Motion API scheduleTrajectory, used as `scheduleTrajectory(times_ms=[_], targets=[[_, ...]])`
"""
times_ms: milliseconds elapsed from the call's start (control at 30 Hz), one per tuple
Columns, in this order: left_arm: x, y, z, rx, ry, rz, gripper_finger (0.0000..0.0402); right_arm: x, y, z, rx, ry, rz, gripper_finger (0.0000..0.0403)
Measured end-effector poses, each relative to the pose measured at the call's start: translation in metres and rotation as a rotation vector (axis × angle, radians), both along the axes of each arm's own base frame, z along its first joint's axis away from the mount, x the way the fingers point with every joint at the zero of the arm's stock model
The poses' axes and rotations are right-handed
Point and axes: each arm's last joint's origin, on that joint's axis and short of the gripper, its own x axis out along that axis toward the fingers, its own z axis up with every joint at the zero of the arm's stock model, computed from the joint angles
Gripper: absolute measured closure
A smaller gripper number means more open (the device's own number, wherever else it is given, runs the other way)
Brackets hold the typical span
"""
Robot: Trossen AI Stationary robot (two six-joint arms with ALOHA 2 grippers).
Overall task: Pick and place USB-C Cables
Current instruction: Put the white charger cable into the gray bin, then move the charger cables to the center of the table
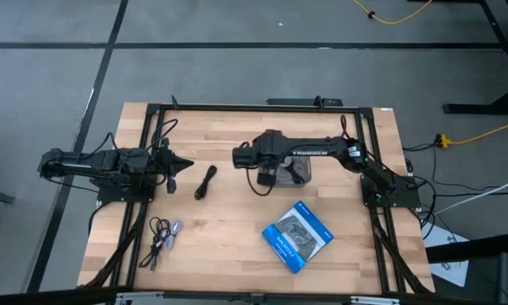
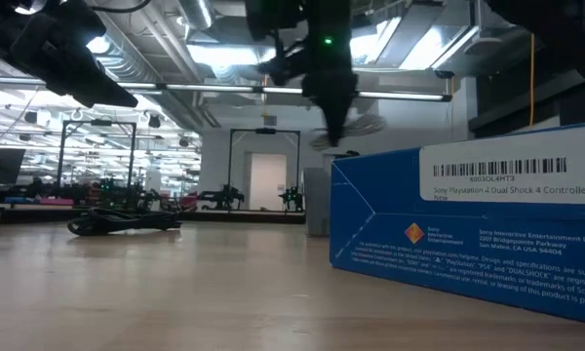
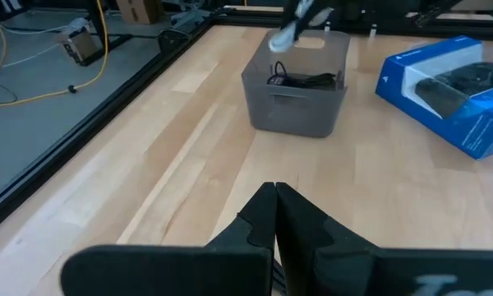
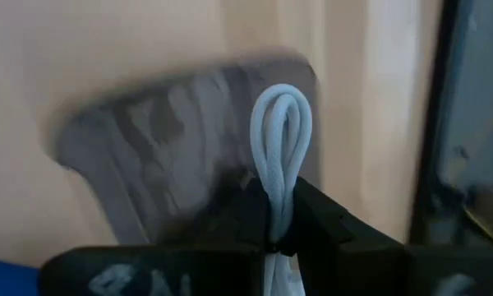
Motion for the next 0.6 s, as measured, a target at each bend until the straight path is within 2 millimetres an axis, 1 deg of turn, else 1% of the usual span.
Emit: scheduleTrajectory(times_ms=[100, 167, 233, 300, 367, 433, 533, 600], targets=[[0.0, 0.0, 0.0, 0.0, 0.0, 0.0, 0.0401, -0.002, 0.001, 0.001, 0.002, -0.01, 0.008, 0.0365], [0.0, 0.0, 0.0, 0.0, 0.0, 0.0, 0.0401, -0.004, 0.002, -0.002, 0.011, -0.002, 0.02, 0.0365], [0.0, 0.0, 0.0, 0.0, 0.003, 0.0, 0.0401, -0.009, -0.001, -0.009, 0.011, 0.016, -0.003, 0.0363], [0.0, 0.0, 0.0, 0.0, 0.004, 0.0, 0.0401, -0.012, -0.006, -0.02, 0.006, 0.025, -0.027, 0.0346], [0.0, 0.0, -0.001, 0.001, 0.007, 0.0, 0.0401, -0.015, -0.011, -0.032, 0.007, 0.048, -0.046, 0.0318], [0.0, 0.0, -0.001, 0.0, 0.008, 0.0, 0.0401, -0.018, -0.015, -0.04, 0.006, 0.063, -0.065, 0.0292], [0.0, 0.0, -0.001, 0.0, 0.008, 0.0, 0.0401, -0.019, -0.02, -0.047, 0.015, 0.066, -0.085, 0.0263], [0.0, 0.0, 0.0, 0.0, 0.005, 0.0, 0.0401, -0.02, -0.023, -0.046, 0.019, 0.066, -0.094, 0.0251]])
